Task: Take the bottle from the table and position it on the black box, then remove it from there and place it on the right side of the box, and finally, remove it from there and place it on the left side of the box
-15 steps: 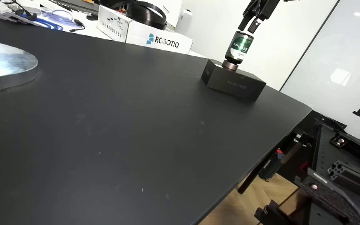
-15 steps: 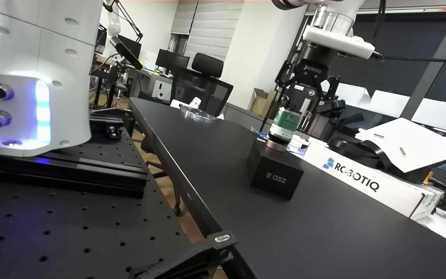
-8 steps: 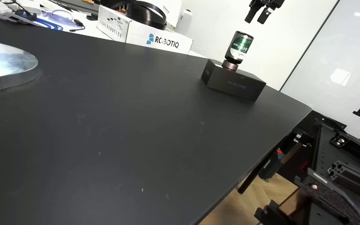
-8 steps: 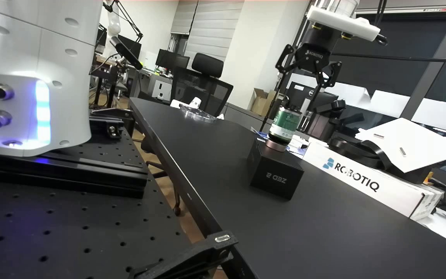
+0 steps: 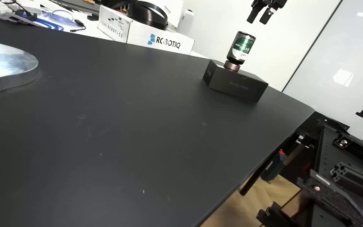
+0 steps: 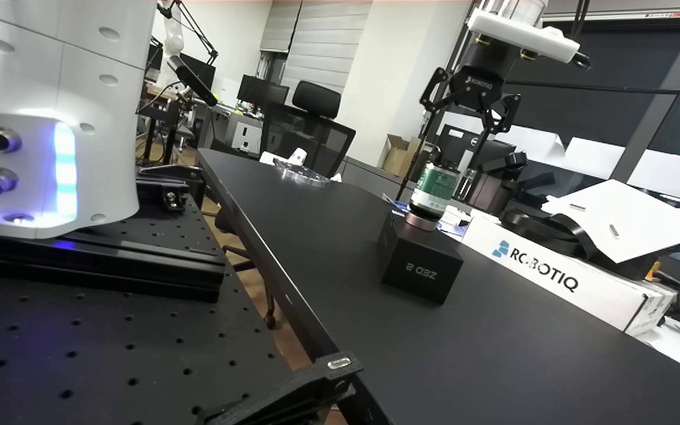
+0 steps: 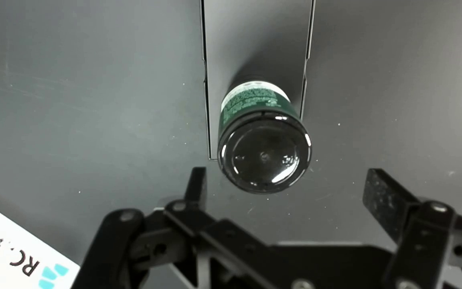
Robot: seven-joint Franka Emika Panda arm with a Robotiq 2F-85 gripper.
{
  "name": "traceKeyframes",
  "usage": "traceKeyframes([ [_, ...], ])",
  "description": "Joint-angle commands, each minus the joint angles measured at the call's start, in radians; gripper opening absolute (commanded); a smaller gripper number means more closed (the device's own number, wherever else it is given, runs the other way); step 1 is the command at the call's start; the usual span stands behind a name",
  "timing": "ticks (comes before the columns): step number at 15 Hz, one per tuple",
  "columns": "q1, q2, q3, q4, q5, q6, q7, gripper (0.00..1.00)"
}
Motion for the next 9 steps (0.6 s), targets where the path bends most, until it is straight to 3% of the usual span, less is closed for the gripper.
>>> traceKeyframes([
  [1,0.015,0.0,-0.015,0.001,-0.003,-0.001,0.003,1.0],
  [9,0.01,0.028,-0.013,0.001,-0.073,0.021,0.037,1.0],
])
